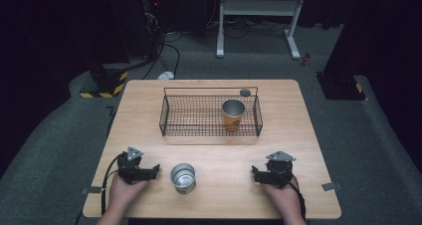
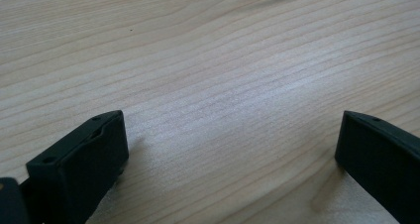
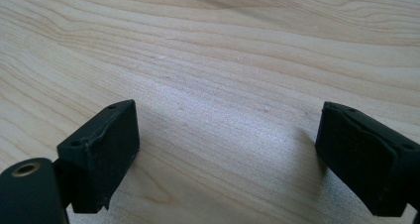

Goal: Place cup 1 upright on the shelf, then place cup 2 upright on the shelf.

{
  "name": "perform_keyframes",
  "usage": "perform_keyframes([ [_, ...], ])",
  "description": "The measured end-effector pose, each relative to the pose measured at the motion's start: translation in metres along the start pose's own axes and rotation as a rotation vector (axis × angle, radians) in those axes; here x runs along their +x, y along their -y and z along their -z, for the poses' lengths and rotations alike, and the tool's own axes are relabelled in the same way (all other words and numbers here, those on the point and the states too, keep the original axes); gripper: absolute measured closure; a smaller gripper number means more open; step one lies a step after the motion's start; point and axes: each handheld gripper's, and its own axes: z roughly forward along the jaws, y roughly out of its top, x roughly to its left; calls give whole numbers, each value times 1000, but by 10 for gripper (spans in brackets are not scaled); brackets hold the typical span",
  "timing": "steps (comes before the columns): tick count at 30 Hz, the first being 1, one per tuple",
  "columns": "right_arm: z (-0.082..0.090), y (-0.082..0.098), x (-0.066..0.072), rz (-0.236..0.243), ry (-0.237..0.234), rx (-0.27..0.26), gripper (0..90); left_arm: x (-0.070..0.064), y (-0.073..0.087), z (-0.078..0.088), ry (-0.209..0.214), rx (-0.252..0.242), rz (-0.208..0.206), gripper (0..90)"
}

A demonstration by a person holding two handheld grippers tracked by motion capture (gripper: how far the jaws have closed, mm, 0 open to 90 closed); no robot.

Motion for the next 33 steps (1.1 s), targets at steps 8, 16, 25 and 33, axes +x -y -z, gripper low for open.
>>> perform_keyframes([
  [8, 0, 0, 0, 0, -1, 0, 95, 3, -5, 13, 71, -67, 2, 4],
  [16, 0, 0, 0, 1, 2, -1, 95, 0, -9, 29, 102, -121, 4, 5],
  [25, 0, 0, 0, -1, 0, 0, 93, -10, -16, 43, 103, -191, -35, 5],
  [33, 0, 0, 0, 0, 0, 0, 94, -16, -23, 50, 138, -220, -53, 5],
])
